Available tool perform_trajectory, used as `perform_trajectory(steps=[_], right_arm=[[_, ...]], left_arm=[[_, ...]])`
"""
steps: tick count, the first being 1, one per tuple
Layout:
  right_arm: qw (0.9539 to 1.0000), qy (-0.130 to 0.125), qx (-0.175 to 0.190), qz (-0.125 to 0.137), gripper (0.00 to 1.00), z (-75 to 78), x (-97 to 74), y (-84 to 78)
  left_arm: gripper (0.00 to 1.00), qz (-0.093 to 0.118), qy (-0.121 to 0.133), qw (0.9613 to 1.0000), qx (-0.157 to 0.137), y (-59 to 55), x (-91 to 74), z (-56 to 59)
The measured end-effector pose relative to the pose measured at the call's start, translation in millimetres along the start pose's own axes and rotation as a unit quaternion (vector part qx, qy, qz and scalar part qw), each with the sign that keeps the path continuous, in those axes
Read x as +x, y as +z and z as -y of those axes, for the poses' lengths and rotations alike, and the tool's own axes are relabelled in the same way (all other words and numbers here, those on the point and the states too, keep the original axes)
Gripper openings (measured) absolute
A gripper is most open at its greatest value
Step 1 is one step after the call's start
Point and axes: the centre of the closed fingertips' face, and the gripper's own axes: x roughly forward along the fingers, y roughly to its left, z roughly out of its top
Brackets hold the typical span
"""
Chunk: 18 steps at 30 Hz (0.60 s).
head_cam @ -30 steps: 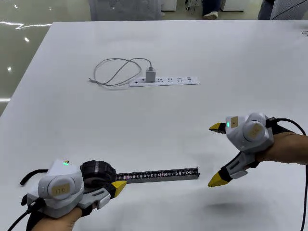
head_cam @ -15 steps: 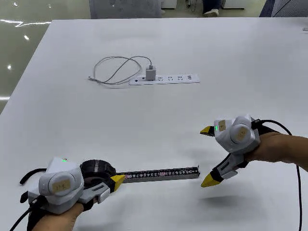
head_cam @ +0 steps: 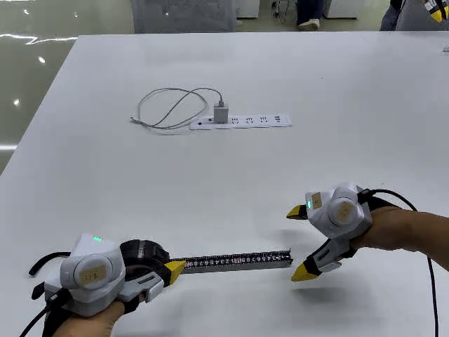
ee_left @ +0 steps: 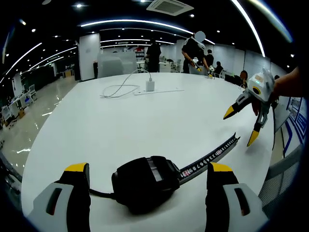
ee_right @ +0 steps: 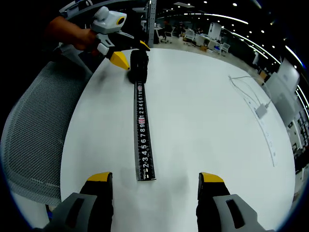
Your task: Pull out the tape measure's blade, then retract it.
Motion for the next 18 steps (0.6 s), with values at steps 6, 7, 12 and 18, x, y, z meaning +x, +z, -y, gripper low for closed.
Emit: perform_trajectory(steps=[6, 7, 12, 18], right_arm=[[0.9998, 0.013, 0.003, -0.016, 0.59, -4.2, 5.9, -6.9], [0.9997, 0.016, 0.002, -0.016, 0.56, -5.0, 6.4, -6.6], [0.9994, 0.029, -0.011, -0.017, 0.44, -9.6, 9.5, -4.0], [0.9988, 0.039, -0.017, -0.024, 0.34, -13.1, 11.5, -7.2]], left_arm=[[0.99, 0.000, -0.001, 1.0000, -0.002, 1.1, 0.1, 0.3], [0.99, 0.000, -0.001, 1.0000, -0.003, 1.0, 0.1, 0.2], [0.99, 0.001, -0.001, 1.0000, -0.006, 0.9, -0.1, -1.2], [0.99, 0.004, 0.000, 1.0000, -0.007, 2.2, 0.0, -2.1]])
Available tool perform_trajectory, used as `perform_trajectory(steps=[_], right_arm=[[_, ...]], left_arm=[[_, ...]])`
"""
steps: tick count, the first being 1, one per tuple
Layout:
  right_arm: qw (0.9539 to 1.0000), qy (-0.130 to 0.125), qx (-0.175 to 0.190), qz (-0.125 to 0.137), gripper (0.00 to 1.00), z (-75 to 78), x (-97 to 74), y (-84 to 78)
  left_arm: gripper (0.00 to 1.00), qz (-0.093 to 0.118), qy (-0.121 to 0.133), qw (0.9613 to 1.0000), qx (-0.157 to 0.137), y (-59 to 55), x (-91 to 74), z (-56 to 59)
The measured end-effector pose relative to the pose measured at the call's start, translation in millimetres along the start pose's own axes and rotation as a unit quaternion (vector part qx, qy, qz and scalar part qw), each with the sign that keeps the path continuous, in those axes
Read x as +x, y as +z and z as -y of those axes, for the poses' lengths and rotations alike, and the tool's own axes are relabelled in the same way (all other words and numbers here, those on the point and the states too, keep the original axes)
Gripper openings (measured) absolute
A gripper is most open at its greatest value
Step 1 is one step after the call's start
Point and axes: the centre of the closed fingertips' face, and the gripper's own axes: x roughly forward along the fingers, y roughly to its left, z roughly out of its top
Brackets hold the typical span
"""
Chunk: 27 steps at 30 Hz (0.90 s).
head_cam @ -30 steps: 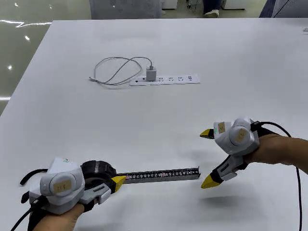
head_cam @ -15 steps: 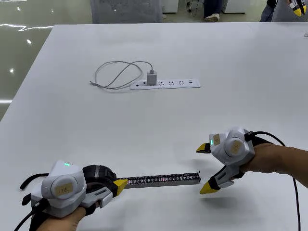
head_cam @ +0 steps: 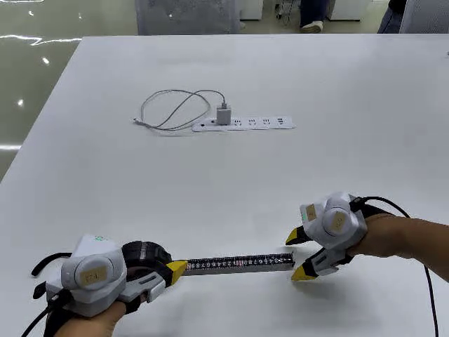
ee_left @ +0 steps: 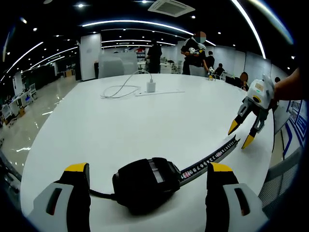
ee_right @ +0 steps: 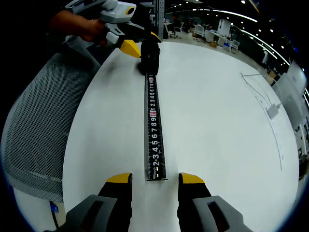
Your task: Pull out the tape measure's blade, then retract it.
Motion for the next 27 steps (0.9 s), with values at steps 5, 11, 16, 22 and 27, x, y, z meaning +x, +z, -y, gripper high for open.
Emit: perform_trajectory(steps=[5, 11, 16, 22, 27], right_arm=[[1.0000, -0.001, 0.000, -0.001, 0.29, 0.8, 0.2, -0.4], [0.9999, -0.002, -0.012, -0.006, 0.17, 1.0, 4.0, -1.6], [0.9999, -0.004, -0.006, -0.009, 0.11, 2.0, 4.8, -3.0], [0.9999, -0.007, 0.005, -0.014, 0.10, 1.0, 5.6, -3.7], [0.9996, -0.006, 0.018, -0.019, 0.10, 2.4, 5.9, -3.4]], left_arm=[[0.99, -0.002, -0.003, 1.0000, 0.000, -0.6, 1.4, 2.1], [0.99, 0.003, -0.001, 1.0000, -0.004, 2.6, -0.4, 1.8], [0.99, 0.005, 0.005, 1.0000, -0.005, 1.7, -0.8, -1.1], [0.99, 0.007, 0.020, 0.9997, -0.010, 1.6, 0.4, -5.4], [0.99, 0.003, 0.017, 0.9998, -0.008, -2.7, 3.5, -0.2]])
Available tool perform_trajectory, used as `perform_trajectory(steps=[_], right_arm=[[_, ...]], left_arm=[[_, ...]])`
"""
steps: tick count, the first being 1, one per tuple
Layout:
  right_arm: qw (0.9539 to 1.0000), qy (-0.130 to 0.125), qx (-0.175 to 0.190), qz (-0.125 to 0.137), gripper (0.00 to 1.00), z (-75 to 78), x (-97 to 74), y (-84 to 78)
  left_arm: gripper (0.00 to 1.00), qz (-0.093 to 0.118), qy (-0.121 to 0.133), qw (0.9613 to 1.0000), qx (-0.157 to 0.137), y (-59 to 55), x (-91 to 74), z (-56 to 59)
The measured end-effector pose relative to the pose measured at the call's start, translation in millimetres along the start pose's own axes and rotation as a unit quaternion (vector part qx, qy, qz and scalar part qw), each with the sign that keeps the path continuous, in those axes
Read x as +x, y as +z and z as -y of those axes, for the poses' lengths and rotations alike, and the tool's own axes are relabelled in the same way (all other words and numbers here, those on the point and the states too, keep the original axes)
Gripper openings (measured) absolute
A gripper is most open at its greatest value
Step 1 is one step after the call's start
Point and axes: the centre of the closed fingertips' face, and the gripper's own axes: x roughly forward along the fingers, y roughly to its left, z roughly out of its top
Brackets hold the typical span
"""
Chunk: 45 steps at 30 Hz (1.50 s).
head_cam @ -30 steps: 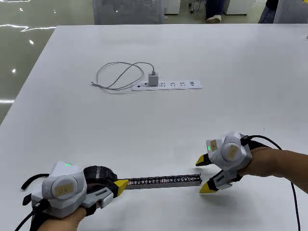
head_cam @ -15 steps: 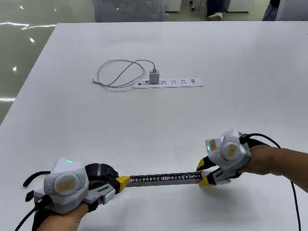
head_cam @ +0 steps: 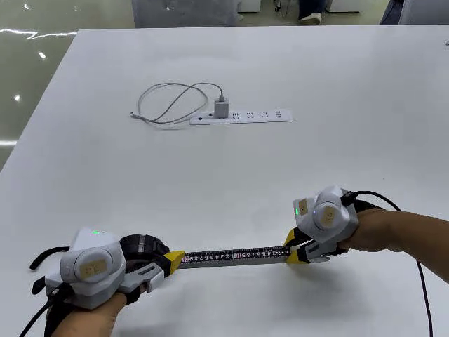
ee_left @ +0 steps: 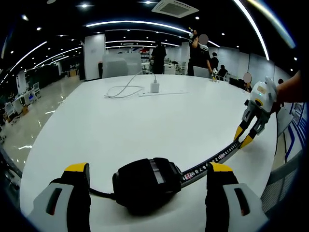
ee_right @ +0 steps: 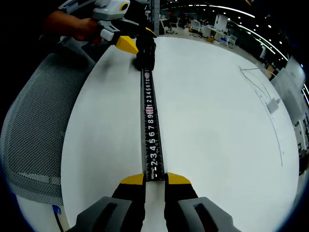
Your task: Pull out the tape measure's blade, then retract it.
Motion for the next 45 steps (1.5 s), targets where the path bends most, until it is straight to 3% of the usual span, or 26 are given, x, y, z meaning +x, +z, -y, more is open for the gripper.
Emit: perform_trajectory(steps=[1, 5, 7, 9, 14, 17, 22, 25, 32, 35, 45], right_arm=[[1.0000, 0.001, 0.000, -0.002, 0.10, 0.0, 0.1, -0.2], [0.9996, 0.003, 0.015, -0.024, 0.10, 0.8, 1.3, 1.1], [0.9994, 0.004, 0.016, -0.031, 0.11, 1.4, 1.7, 1.3], [0.9995, 0.005, 0.011, -0.031, 0.11, 1.0, 1.1, 0.2], [0.9991, 0.004, 0.009, -0.042, 0.10, 0.3, 1.5, 1.0], [0.9988, 0.001, 0.013, -0.047, 0.10, 0.9, 1.3, 0.2], [0.9987, -0.002, 0.028, -0.043, 0.10, 1.1, 1.3, 0.3], [0.9984, -0.004, 0.033, -0.046, 0.10, 0.9, 1.4, 0.4], [0.9977, -0.004, 0.040, -0.055, 0.10, 1.8, 1.8, 0.5], [0.9981, 0.004, 0.024, -0.056, 0.09, 1.3, 1.7, 0.3], [0.9979, -0.006, 0.044, -0.047, 0.09, 1.5, 1.5, 0.4]], left_arm=[[0.99, -0.004, -0.011, 0.9999, -0.007, -3.3, 1.3, 4.5], [0.93, -0.017, 0.001, 0.9998, -0.011, -11.0, 3.3, 3.4], [0.94, -0.045, 0.000, 0.9988, -0.020, -20.8, 4.7, 4.9], [0.91, -0.034, 0.007, 0.9989, -0.030, -16.1, 4.2, 3.9], [0.81, -0.029, 0.025, 0.9985, -0.038, -11.4, 2.4, -1.3], [0.77, -0.029, 0.033, 0.9984, -0.036, -12.0, 2.4, -4.9], [0.63, -0.024, 0.045, 0.9974, -0.050, -10.2, 0.9, -10.0], [0.59, -0.029, 0.043, 0.9971, -0.056, -14.4, 2.0, -4.8], [0.59, -0.037, 0.048, 0.9964, -0.059, -16.6, 3.5, -5.2], [0.59, -0.041, 0.044, 0.9963, -0.060, -17.4, 3.4, -5.6], [0.57, -0.045, 0.040, 0.9967, -0.054, -17.6, 4.0, -5.6]])
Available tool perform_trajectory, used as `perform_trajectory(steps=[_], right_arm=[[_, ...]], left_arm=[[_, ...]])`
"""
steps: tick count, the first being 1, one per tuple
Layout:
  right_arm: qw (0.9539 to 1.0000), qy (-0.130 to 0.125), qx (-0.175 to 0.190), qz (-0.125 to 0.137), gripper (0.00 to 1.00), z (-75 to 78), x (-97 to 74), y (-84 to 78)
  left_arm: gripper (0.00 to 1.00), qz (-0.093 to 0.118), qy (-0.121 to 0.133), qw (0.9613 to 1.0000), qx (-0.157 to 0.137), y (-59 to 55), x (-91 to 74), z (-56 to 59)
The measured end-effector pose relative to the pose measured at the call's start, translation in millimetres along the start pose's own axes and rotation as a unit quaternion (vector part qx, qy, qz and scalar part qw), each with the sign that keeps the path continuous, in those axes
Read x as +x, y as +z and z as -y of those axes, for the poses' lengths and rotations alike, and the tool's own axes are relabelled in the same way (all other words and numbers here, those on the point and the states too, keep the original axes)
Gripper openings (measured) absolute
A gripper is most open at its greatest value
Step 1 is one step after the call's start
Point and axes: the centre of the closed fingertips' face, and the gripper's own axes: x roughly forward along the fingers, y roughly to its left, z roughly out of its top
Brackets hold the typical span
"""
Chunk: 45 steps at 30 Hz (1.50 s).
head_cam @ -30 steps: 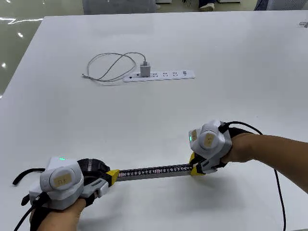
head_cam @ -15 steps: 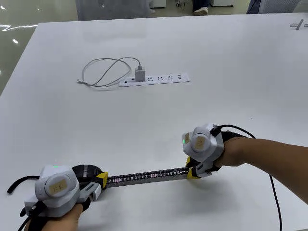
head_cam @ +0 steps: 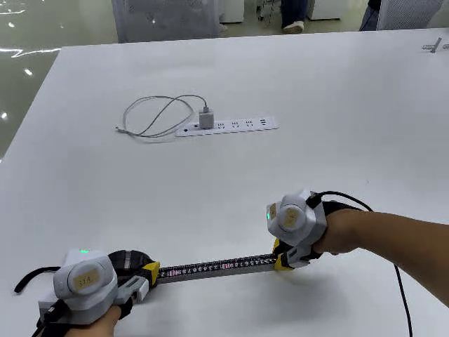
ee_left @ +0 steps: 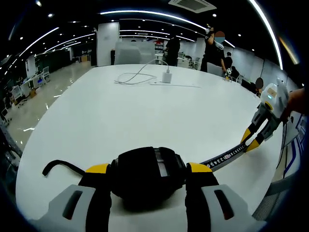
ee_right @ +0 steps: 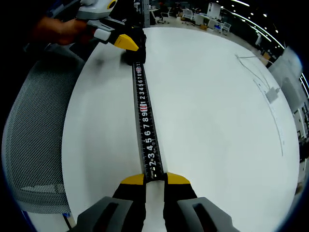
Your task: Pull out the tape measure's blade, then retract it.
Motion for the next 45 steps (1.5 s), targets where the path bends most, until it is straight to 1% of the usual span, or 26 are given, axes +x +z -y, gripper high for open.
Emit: perform_trajectory(steps=[2, 3, 5, 8, 13, 16, 22, 24, 26, 34, 38, 45], right_arm=[[1.0000, 0.000, 0.002, -0.004, 0.09, 0.2, 0.2, 0.4], [0.9999, -0.001, 0.006, -0.009, 0.09, 0.8, 0.8, 1.2], [0.9997, -0.003, 0.014, -0.019, 0.09, 0.8, 1.3, 2.2], [0.9996, -0.001, 0.005, -0.027, 0.09, 0.8, 1.7, 1.7], [0.9998, 0.001, 0.005, -0.020, 0.09, 0.9, 1.7, 1.5], [0.9996, 0.004, -0.019, -0.018, 0.09, 0.0, 2.0, 2.0], [0.9997, 0.000, -0.008, -0.024, 0.09, -0.3, 1.9, 3.0], [0.9997, 0.002, -0.011, -0.023, 0.09, -0.7, 1.8, 3.1], [0.9998, 0.002, -0.002, -0.019, 0.09, 0.0, 2.0, 3.5], [0.9998, 0.002, -0.008, -0.019, 0.09, -0.6, 2.7, 5.3], [0.9998, 0.002, -0.006, -0.017, 0.09, -0.8, 2.7, 6.1], [0.9998, 0.003, -0.007, -0.016, 0.09, -0.2, 3.3, 7.6]], left_arm=[[0.57, -0.003, 0.001, 1.0000, 0.002, -0.2, -0.1, 0.4], [0.57, -0.002, 0.005, 0.9999, 0.009, -0.5, 0.4, 0.4], [0.56, -0.001, 0.006, 1.0000, 0.008, -0.6, 0.8, -0.7], [0.57, -0.001, 0.006, 1.0000, 0.008, -0.5, 1.0, -0.9], [0.57, -0.003, 0.003, 1.0000, 0.007, -0.2, 1.1, -0.9], [0.57, -0.004, 0.002, 1.0000, 0.006, -0.5, 1.1, -1.1], [0.57, -0.005, 0.002, 1.0000, 0.006, -0.7, 1.1, -1.0], [0.57, -0.010, 0.000, 0.9999, 0.006, -0.7, 1.6, -0.7], [0.57, -0.010, 0.000, 0.9999, 0.008, -1.2, 1.6, -0.8], [0.57, -0.006, 0.000, 0.9998, 0.017, -1.8, 0.7, -0.3], [0.57, -0.006, 0.004, 0.9994, 0.034, -2.4, 1.3, 0.5], [0.57, -0.015, -0.005, 0.9993, 0.033, -2.9, 1.5, -0.7]])
